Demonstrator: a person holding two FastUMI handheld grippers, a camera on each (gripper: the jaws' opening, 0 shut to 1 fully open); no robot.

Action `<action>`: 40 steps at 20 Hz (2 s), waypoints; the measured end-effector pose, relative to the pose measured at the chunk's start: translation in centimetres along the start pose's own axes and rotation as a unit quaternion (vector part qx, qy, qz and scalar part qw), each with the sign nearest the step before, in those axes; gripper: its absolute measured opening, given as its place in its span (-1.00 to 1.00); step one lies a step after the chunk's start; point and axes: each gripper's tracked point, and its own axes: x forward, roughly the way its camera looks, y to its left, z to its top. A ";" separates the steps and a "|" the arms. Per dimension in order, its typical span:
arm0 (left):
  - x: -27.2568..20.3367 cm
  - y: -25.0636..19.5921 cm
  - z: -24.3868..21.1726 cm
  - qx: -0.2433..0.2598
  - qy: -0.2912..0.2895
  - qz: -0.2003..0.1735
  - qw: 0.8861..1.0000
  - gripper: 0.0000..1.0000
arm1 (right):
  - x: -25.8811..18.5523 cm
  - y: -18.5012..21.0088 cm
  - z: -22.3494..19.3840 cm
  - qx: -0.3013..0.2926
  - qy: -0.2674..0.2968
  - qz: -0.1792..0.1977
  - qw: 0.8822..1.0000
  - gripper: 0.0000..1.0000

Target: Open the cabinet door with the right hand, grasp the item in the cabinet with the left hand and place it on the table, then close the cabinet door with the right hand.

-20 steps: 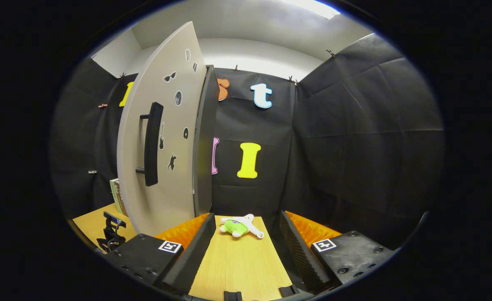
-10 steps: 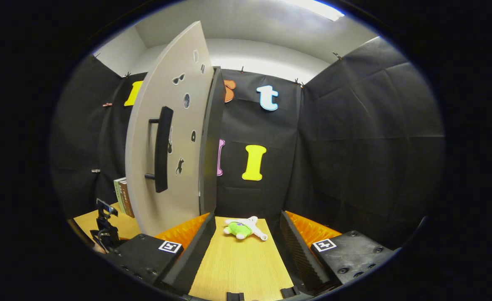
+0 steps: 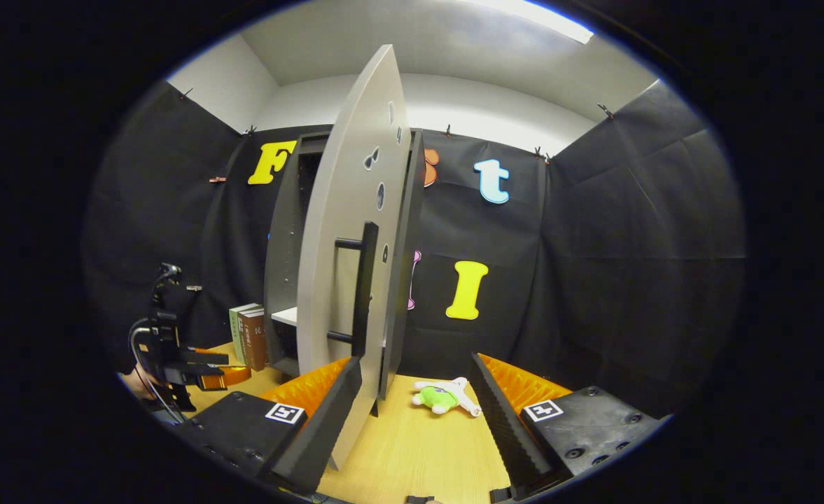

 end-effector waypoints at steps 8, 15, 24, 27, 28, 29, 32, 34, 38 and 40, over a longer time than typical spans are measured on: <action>-5.2 -2.2 10.3 0.050 -0.085 -0.056 0.994 0.89 | 1.3 1.6 1.8 0.006 -0.004 0.016 1.000 0.95; -6.3 -2.5 15.2 0.018 -0.103 -0.039 0.994 0.90 | 4.7 3.4 2.3 0.030 -0.012 0.109 0.993 0.94; -5.4 -0.5 14.7 0.001 -0.095 0.030 0.995 0.86 | 6.1 7.9 1.6 0.105 0.015 0.239 0.965 0.90; -4.9 1.0 15.7 0.027 -0.103 0.048 0.993 0.89 | 6.6 9.7 1.3 0.098 0.016 0.250 0.963 0.90; -4.6 1.2 16.1 0.031 -0.108 0.043 0.993 0.84 | 6.6 10.3 1.2 0.099 0.019 0.250 0.963 0.82; -4.1 0.9 16.5 0.032 -0.112 0.030 0.993 0.90 | 6.6 11.2 1.0 0.102 0.021 0.247 0.963 0.90; -3.2 1.1 17.8 0.035 -0.118 -0.014 0.992 0.89 | 7.7 13.3 1.4 0.111 0.019 0.230 0.967 0.91; -2.9 2.1 18.4 0.043 -0.120 -0.031 0.991 0.89 | 8.2 14.8 1.4 0.111 0.016 0.216 0.970 0.91; -2.4 5.0 18.2 0.052 -0.113 -0.052 0.991 0.89 | 9.7 18.0 1.5 0.113 0.004 0.195 0.974 0.91; -2.7 6.9 17.7 0.050 -0.103 -0.050 0.992 0.90 | 11.0 20.2 1.5 0.109 -0.006 0.196 0.975 0.90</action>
